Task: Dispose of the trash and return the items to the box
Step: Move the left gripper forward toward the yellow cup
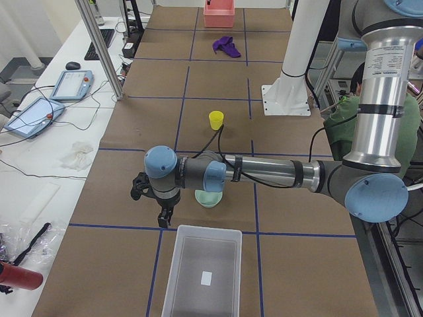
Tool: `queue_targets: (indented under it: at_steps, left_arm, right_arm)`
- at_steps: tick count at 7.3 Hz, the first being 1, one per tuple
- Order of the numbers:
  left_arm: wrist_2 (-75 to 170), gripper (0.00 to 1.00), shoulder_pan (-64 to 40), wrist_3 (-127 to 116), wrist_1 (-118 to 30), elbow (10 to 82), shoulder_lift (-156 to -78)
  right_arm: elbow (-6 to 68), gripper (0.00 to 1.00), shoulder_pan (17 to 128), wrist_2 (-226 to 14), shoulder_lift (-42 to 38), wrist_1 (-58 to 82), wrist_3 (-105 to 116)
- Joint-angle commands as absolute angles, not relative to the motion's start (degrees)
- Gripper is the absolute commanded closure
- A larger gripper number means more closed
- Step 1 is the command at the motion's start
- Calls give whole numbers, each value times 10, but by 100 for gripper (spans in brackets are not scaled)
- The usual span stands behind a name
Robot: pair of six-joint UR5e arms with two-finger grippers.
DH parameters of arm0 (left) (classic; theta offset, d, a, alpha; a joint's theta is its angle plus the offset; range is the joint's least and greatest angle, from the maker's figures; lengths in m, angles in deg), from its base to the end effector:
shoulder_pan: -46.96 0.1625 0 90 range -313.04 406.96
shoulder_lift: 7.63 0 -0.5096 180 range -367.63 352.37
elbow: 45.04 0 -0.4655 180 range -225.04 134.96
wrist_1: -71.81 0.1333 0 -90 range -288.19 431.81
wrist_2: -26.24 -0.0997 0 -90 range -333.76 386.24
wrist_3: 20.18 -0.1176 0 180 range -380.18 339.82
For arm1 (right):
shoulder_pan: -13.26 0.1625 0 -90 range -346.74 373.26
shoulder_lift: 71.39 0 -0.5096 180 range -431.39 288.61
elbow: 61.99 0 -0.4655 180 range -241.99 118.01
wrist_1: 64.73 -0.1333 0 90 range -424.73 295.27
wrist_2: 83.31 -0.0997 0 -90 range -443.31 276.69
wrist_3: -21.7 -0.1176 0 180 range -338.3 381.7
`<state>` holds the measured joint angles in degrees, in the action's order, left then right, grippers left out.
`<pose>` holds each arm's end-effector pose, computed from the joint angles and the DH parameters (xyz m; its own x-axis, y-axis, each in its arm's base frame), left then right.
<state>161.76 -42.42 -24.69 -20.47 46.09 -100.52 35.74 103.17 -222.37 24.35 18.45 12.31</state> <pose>-0.0429 -0.5987 0.7098 0.6968 0.1638 -0.6984 -0.0657 0.9841 0.1652 0.0436 -0.5246 0.7143 0.6466 0.0461 0.7615 -0.1053 0.9940 0.0293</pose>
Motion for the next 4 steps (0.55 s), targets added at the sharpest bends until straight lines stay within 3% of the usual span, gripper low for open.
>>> queue_targets:
  at_steps: [1, 4]
  left_arm:
    - [1619, 0, -423, -247, -205, 465, -1006]
    - [1622, 0, -416, -145, -206, 551, -1047]
  right_arm:
    - [367, 0, 1032, -2223, 250, 183, 123]
    - [376, 0, 1032, -2229, 246, 184, 121]
